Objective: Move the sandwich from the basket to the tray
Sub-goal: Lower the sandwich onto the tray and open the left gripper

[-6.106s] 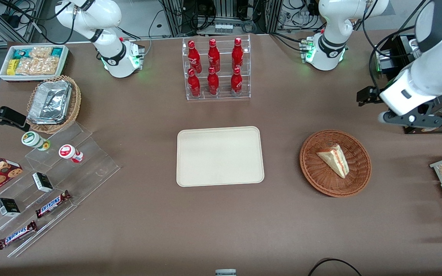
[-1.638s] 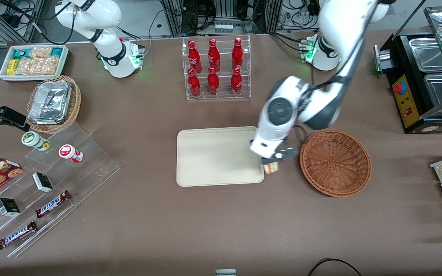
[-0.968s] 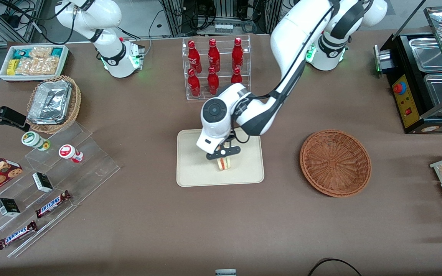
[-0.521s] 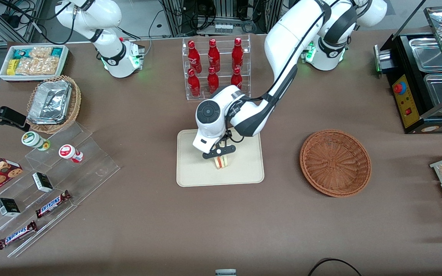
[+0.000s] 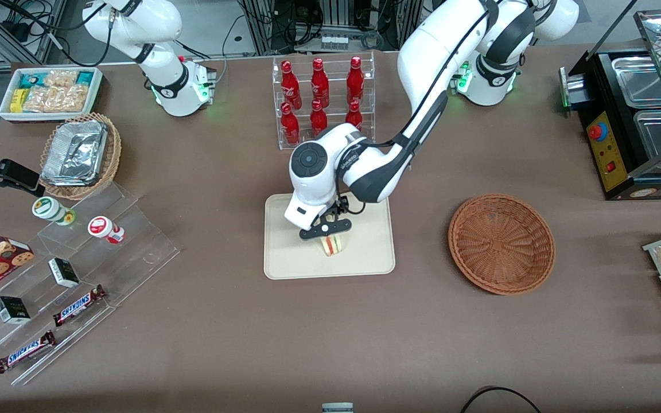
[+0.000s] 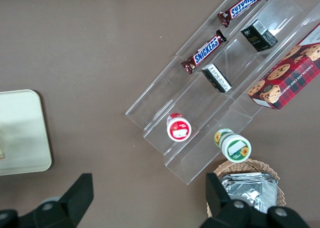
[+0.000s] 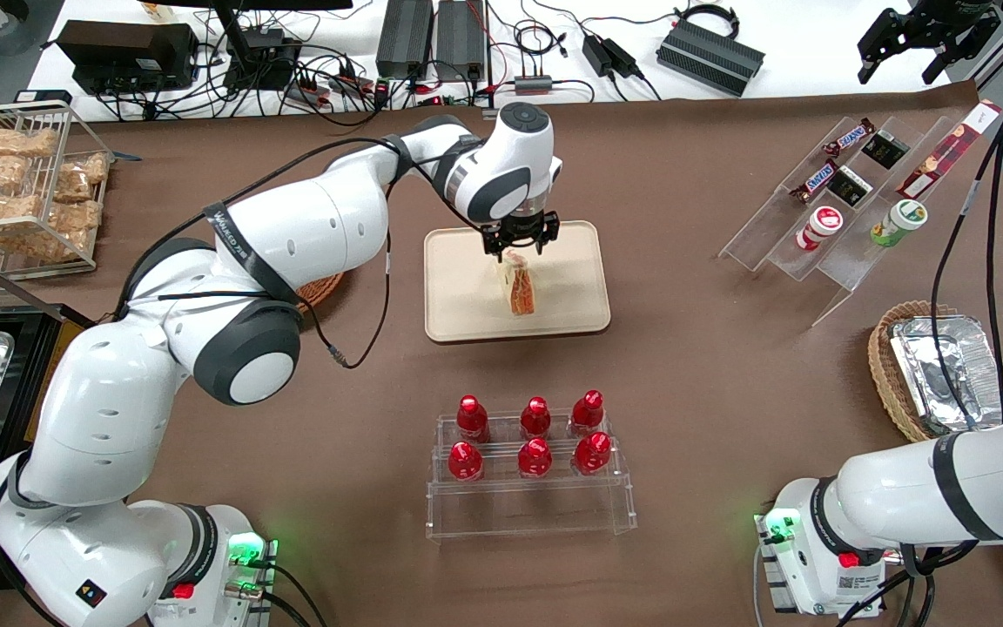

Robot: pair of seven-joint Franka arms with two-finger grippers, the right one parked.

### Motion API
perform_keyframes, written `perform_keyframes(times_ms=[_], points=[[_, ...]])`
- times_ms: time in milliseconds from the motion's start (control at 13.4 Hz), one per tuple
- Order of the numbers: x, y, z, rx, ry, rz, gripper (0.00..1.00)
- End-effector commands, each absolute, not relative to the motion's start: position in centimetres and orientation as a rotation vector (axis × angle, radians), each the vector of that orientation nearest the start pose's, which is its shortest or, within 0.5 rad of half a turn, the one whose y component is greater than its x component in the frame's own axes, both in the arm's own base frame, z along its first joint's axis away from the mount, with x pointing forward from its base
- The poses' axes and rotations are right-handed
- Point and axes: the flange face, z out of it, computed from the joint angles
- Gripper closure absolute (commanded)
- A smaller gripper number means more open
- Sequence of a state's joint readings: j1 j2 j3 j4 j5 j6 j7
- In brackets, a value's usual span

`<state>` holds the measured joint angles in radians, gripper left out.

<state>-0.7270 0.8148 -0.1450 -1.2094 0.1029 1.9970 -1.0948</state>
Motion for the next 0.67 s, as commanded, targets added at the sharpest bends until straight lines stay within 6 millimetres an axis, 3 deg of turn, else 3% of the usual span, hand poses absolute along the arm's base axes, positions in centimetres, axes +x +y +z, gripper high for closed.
perform_keyframes(times_ms=[0,223,372,596], points=[[51.4,-53.9,33.9,-3.095,-0.290,-0.006,0.00],[54.4,-48.3,37.4,-3.064,-0.254,0.040,0.00],[55.7,-42.9,39.4,-3.058,-0.109,0.083,0.00],[56.7,-34.9,40.6,-3.059,-0.002,0.151,0.00]])
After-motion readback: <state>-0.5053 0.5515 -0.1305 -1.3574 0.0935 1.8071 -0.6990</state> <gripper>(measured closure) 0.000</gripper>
